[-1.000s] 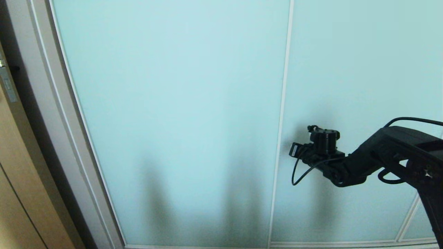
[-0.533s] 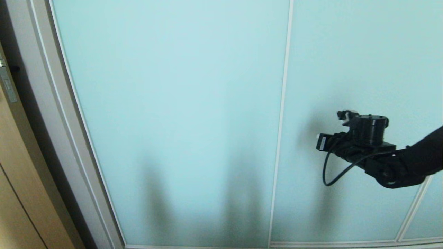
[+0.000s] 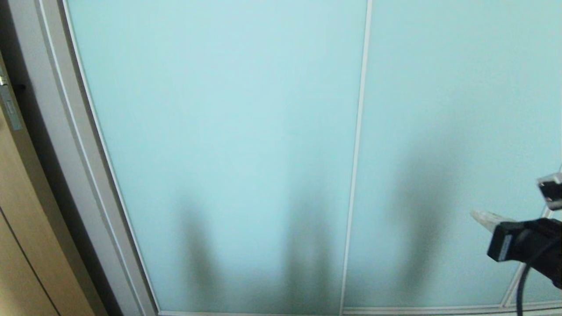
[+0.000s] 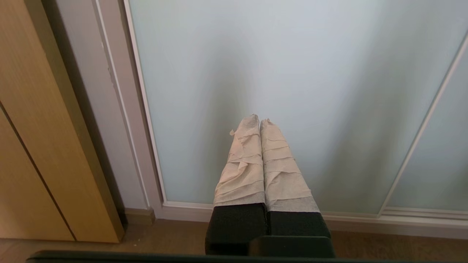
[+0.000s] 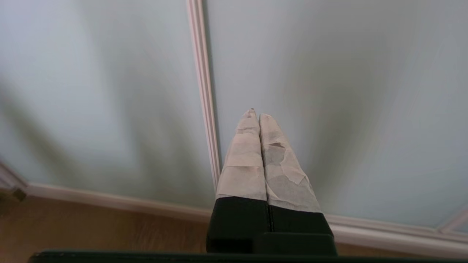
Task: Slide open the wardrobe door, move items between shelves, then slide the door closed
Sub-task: Close the door
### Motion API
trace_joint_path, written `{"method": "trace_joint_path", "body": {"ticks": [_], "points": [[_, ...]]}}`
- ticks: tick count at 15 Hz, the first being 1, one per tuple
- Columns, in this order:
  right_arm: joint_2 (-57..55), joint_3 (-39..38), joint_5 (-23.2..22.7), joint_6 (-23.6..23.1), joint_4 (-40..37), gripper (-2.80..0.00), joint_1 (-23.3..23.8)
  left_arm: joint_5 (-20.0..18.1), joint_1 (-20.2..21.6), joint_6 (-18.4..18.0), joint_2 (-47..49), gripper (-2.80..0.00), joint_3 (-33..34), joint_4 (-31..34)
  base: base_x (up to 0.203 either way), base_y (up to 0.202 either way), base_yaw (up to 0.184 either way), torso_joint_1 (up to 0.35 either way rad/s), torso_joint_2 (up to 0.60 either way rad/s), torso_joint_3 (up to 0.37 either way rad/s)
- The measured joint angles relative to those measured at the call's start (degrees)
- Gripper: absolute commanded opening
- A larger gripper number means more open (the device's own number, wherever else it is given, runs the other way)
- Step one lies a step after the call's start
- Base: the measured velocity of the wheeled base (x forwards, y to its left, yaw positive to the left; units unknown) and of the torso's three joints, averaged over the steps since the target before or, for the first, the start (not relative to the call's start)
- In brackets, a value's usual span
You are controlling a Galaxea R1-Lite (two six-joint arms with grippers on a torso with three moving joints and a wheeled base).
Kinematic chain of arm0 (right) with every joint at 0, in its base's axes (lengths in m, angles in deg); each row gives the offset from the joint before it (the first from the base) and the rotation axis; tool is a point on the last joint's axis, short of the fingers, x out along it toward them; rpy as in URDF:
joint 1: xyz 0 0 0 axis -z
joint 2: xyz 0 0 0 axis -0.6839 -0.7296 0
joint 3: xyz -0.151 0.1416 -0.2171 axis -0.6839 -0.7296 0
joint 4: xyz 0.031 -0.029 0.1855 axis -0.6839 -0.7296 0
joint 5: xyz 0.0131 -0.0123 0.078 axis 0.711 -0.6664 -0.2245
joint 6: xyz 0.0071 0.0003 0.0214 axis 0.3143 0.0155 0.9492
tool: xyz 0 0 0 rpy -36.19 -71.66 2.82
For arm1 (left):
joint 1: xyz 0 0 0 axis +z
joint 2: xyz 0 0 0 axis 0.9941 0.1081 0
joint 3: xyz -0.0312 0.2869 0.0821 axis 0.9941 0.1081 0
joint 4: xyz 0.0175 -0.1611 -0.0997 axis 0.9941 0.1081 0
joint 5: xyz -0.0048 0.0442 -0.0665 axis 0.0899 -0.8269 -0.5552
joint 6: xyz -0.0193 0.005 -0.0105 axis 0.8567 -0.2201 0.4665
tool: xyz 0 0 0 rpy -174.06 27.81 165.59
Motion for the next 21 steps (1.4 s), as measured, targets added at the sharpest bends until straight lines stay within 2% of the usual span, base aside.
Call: {"method": "trace_joint_path", "body": {"ticks": [2, 4, 6, 8, 9, 12, 14, 18, 21], "points": [[12.7, -6.2, 0.6, -0.3, -4.0, -2.8, -0.1, 0.0, 0.0, 0.0, 0.0, -2.8, 0.0, 0.0, 0.0, 0.0, 0.0, 0.0, 0.0, 0.0], [27.2, -9.9, 2.4, -0.8, -11.4, -2.8, 0.0, 0.0, 0.0, 0.0, 0.0, -2.8, 0.0, 0.0, 0.0, 0.0, 0.0, 0.0, 0.0, 0.0], [40.6, -12.5, 6.7, -1.1, -21.8, -2.8, -0.6, 0.0, 0.0, 0.0, 0.0, -2.8, 0.0, 0.0, 0.0, 0.0, 0.0, 0.0, 0.0, 0.0], [49.3, -14.6, 12.6, 0.8, -32.4, -2.8, -1.3, 0.0, 0.0, 0.0, 0.0, -2.8, 0.0, 0.0, 0.0, 0.0, 0.0, 0.0, 0.0, 0.0], [51.8, -15.1, 12.8, 1.2, -35.7, -2.8, -1.1, 0.0, 0.0, 0.0, 0.0, -2.8, 0.0, 0.0, 0.0, 0.0, 0.0, 0.0, 0.0, 0.0], [56.2, -15.4, 5.3, 1.1, -39.1, -2.8, 5.0, 0.0, 0.0, 0.0, 0.0, -2.8, 0.0, 0.0, 0.0, 0.0, 0.0, 0.0, 0.0, 0.0], [60.3, -15.5, 1.1, 1.0, -42.9, -2.8, 6.4, 0.0, 0.0, 0.0, 0.0, -2.8, 0.0, 0.0, 0.0, 0.0, 0.0, 0.0, 0.0, 0.0], [69.4, -15.5, -0.1, -0.7, -45.3, -2.8, 6.4, 0.0, 0.0, 0.0, 0.0, -2.8, 0.0, 0.0, 0.0, 0.0, 0.0, 0.0, 0.0, 0.0], [71.7, -15.5, -0.5, -3.3, -46.0, -2.8, 6.3, 0.0, 0.0, 0.0, 0.0, -2.8, 0.0, 0.0, 0.0, 0.0, 0.0, 0.0, 0.0, 0.0]]}}
